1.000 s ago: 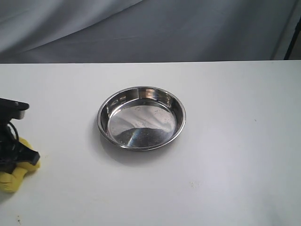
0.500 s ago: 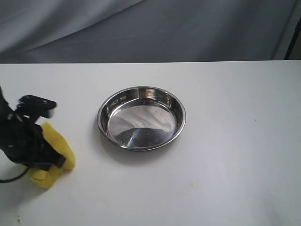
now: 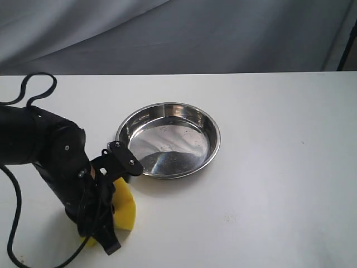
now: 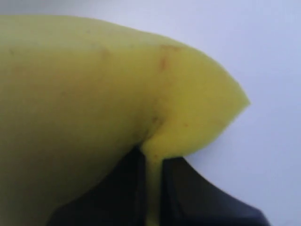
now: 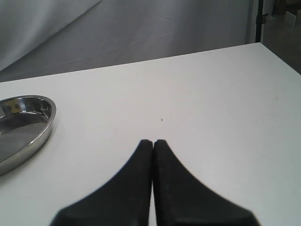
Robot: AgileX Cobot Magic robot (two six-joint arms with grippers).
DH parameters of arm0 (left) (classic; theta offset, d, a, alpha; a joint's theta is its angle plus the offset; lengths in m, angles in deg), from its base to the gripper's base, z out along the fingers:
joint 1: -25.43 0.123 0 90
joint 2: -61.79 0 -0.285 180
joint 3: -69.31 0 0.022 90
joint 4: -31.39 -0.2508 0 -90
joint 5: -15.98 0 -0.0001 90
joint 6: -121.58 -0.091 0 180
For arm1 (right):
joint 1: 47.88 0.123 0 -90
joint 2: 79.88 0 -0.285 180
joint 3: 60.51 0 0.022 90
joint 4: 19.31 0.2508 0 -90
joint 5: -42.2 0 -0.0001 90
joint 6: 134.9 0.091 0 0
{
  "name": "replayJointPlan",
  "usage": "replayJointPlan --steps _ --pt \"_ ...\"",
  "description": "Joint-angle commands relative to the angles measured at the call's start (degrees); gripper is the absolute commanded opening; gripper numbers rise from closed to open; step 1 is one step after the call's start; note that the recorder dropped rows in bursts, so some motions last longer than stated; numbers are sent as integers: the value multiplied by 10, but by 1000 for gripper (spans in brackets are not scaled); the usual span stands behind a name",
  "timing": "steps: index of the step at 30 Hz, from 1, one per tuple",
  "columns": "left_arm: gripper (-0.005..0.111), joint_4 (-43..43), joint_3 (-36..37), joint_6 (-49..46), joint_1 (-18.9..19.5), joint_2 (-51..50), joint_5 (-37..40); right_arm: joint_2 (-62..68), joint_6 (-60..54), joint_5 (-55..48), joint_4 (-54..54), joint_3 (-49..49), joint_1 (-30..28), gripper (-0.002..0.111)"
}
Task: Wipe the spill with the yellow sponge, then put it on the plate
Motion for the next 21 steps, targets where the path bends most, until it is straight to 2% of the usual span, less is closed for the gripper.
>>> replayJointPlan --steps 1,4,6,16,19,21 --pt "0 26 1 -5 -21 -8 10 -4 -2 9 2 -2 -3 0" --pt "0 26 1 35 6 -8 1 -4 -2 9 2 -2 -3 0" --pt "0 26 1 63 44 -8 1 -4 -2 9 2 -2 -3 0" --pt "0 22 1 145 305 -8 23 -4 -1 9 2 -2 -3 0" --pt "0 0 1 145 360 -8 40 -4 -1 9 2 -2 -3 0" --pt "0 -10 1 145 381 -8 50 -4 -1 9 2 -2 -3 0"
